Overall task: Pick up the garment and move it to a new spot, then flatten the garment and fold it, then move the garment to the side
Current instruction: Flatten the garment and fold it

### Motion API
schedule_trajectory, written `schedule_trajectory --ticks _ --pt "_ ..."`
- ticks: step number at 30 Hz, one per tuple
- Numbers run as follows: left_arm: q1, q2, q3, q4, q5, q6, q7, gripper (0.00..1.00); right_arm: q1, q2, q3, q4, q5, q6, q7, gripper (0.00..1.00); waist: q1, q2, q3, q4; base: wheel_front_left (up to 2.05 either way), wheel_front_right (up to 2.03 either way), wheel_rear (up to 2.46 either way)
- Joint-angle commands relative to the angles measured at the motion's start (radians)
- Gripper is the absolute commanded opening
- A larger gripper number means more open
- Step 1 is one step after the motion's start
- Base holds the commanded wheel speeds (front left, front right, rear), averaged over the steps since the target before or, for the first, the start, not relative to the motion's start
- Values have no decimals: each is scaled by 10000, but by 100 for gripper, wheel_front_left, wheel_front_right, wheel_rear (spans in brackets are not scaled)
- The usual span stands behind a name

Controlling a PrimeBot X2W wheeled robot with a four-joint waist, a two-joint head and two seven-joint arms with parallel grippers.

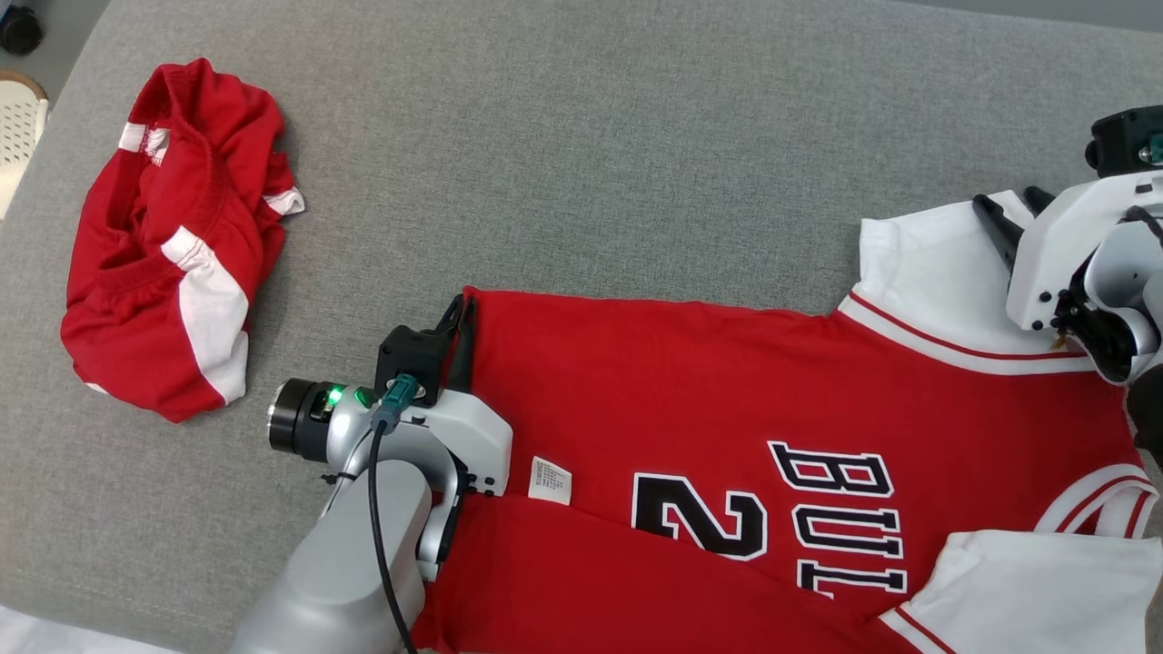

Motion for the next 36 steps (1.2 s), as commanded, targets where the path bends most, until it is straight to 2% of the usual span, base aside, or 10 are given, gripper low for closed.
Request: schedule_trajectory --ticks 1,10,23,27,29,36 --pt "-105 39 -22 -6 -72 51 -25 0 -5 -9 105 84 40 2 -8 0 0 0 1 -3 0 0 0" --pt "-412 37 -71 249 14 63 -25 0 -302 -258 1099 114 424 2 -1385 0 0 0 -66 -195 0 0 0" --pt "-1378 92 564 1090 253 -78 -25 0 -1360 -482 1848 965 111 0 -4324 0 0 0 51 -717 0 0 0" --pt "-1630 90 697 1061 407 -111 -25 0 -1631 -450 1756 1025 -169 0 -4555 0 0 0 79 -811 0 0 0" --pt "-1703 88 769 932 500 -100 -25 0 -1737 -533 1517 682 -415 0 -4553 0 0 0 71 -858 0 0 0" --pt "-1288 232 823 305 1096 -347 -25 0 -829 -582 512 -306 -1335 0 -4537 0 0 0 -231 -1036 0 0 0"
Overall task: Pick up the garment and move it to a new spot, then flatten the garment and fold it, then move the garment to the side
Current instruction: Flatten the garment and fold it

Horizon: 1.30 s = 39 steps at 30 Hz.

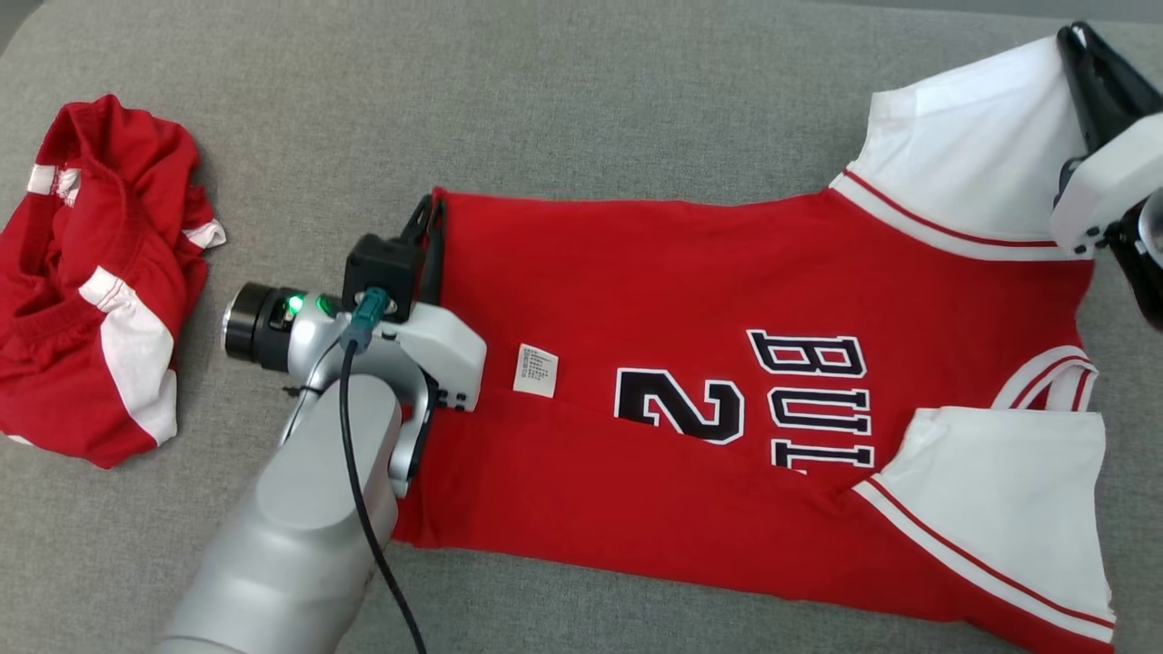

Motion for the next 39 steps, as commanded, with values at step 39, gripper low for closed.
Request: schedule_trajectory --ticks 39 --pt "2544 827 168 150 966 -1251 -23 0 5816 163 -839 -2327 -491 0 -19 0 0 0 -2919 -773 0 0 0"
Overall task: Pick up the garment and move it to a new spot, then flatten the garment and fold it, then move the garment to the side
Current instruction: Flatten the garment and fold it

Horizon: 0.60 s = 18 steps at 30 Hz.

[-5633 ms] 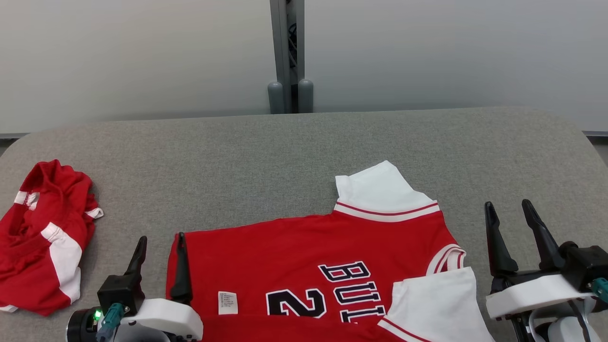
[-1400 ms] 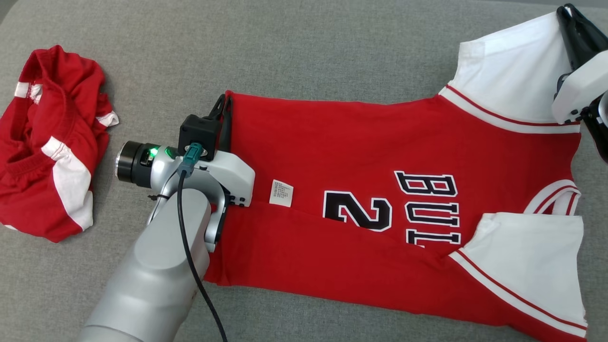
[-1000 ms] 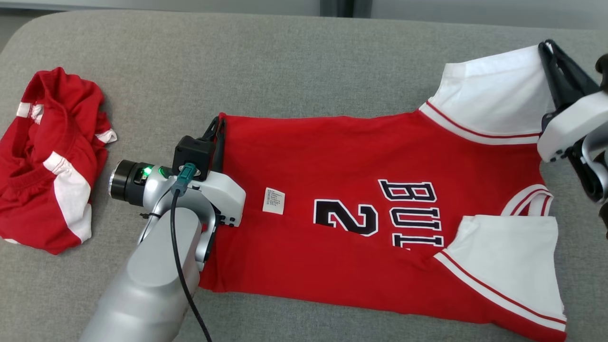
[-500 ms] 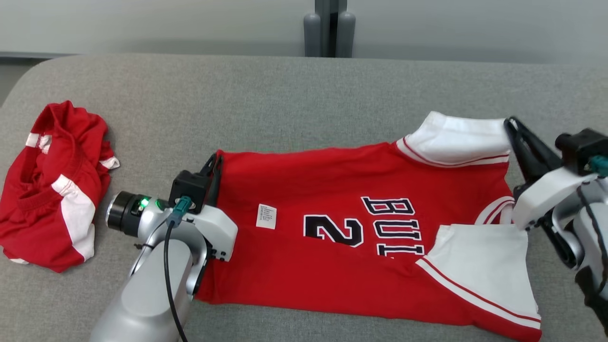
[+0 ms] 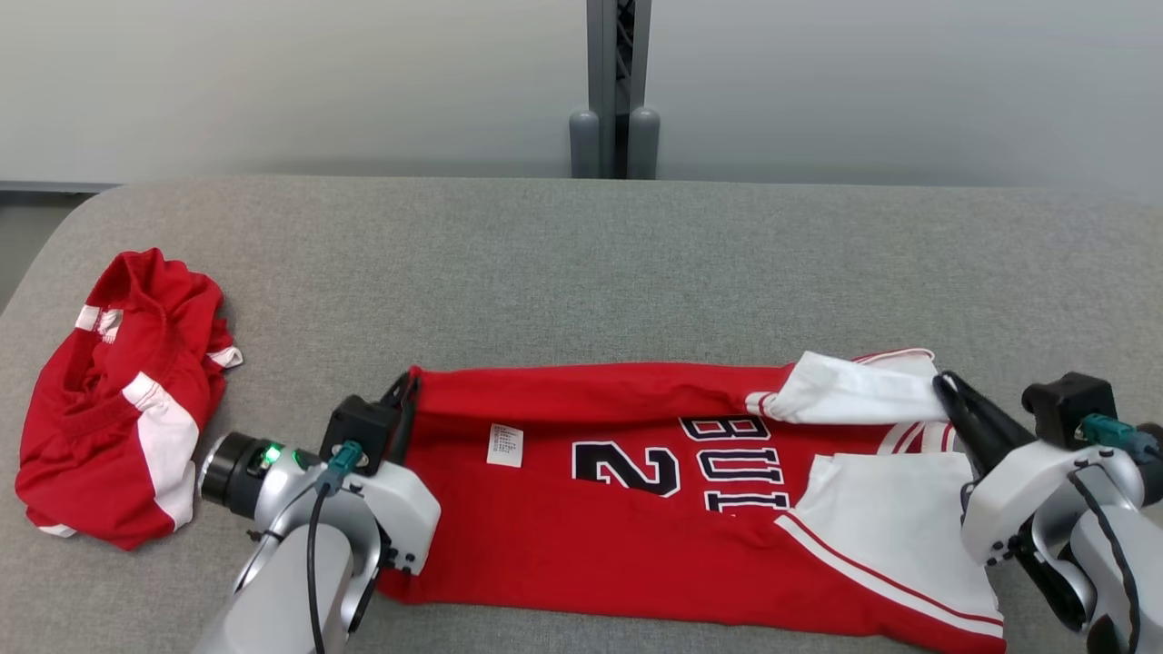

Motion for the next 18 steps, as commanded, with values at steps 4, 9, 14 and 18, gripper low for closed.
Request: schedule_trajectory --ticks 4,9,14,18 --pt "295 67 -151 96 175 -161 -25 0 201 -266 807 0 780 2 215 0 0 0 -187 -113 0 0 0" --pt "395 153 -362 178 379 -220 -25 0 75 -638 1580 -257 1554 2 313 0 0 0 -193 -190 0 0 0" --pt "477 276 -455 265 532 -227 -25 0 -76 -913 2136 -488 2026 2 444 0 0 0 -202 -233 0 0 0" --pt "468 350 -568 469 581 -317 -25 0 -111 -1114 2542 -691 2559 2 717 0 0 0 -227 -264 0 0 0"
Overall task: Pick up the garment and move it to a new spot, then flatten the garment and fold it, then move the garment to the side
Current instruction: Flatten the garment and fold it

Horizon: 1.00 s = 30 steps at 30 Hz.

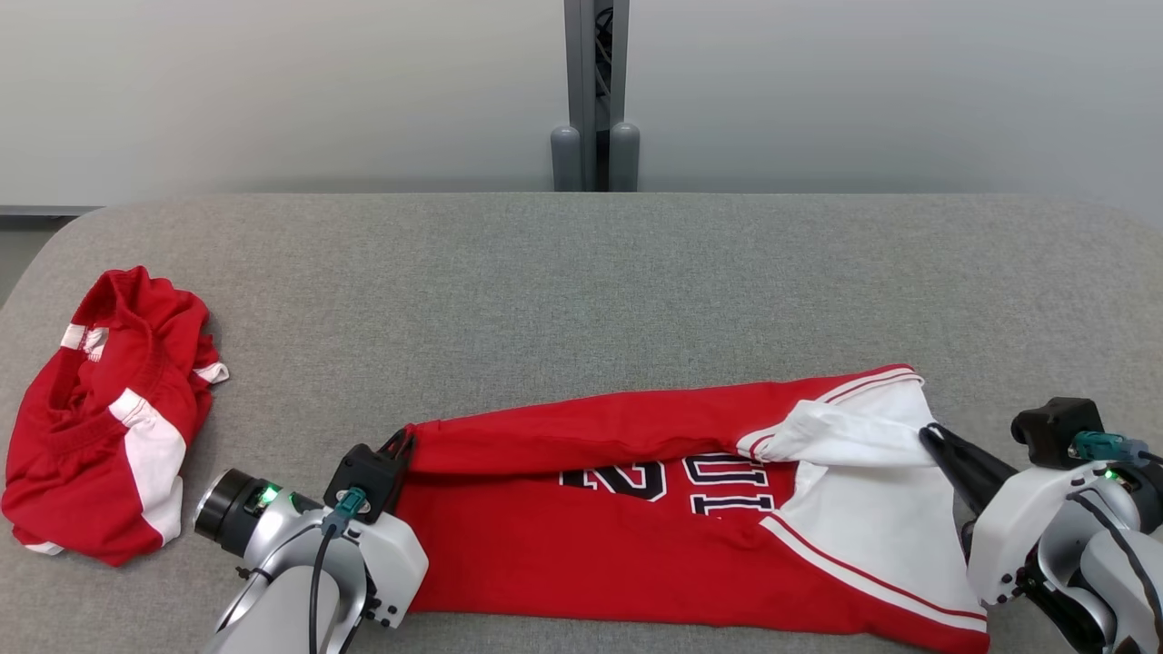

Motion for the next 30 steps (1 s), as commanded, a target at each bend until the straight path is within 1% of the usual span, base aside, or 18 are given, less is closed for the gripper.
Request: schedule_trajectory --ticks 1,10,18,21,23,24,25,27,28,29,30 --pt "32 43 -36 69 68 -34 -25 0 -32 -93 107 -68 233 2 147 0 0 -1 -9 -4 0 0 0" --pt "9 109 -140 303 121 19 -25 0 -190 -674 965 -1041 1278 2 635 0 0 -1 -8 2 0 0 0" --pt "-36 126 -215 287 141 49 -25 0 -429 -1343 1400 -1855 1728 2 728 0 0 -1 -14 -45 0 0 0" --pt "10 155 -242 312 156 75 -25 0 -369 -1588 1692 -2032 1878 2 984 0 0 -1 -76 -81 0 0 0" --pt "44 152 -269 355 154 66 -25 0 -304 -1628 1869 -2050 1964 2 1226 0 0 -1 -103 -87 0 0 0" --pt "55 141 -286 387 157 64 -25 0 -340 -1654 1868 -2058 1970 2 1190 31 0 -1 -109 -86 0 0 0" --pt "60 126 -306 418 162 62 -25 0 -341 -1660 1855 -2019 2035 2 1158 100 0 -1 -116 -82 0 0 0" --pt "82 104 -335 514 145 27 -25 0 -215 -1612 1967 -1957 2229 2 1441 100 0 -1 -142 -74 0 0 0" --pt "110 91 -362 612 134 -8 -25 32 -198 -1607 2004 -1961 2367 2 1567 100 0 -1 -157 -72 0 0 0" --pt "131 72 -384 763 119 -29 -25 74 -190 -1615 2060 -1963 2476 2 1720 100 0 -1 -188 -66 0 0 0" --pt "165 52 -420 926 91 -82 -2 100 -159 -1644 2159 -1997 2561 2 1917 100 0 -1 -249 -56 0 0 0"
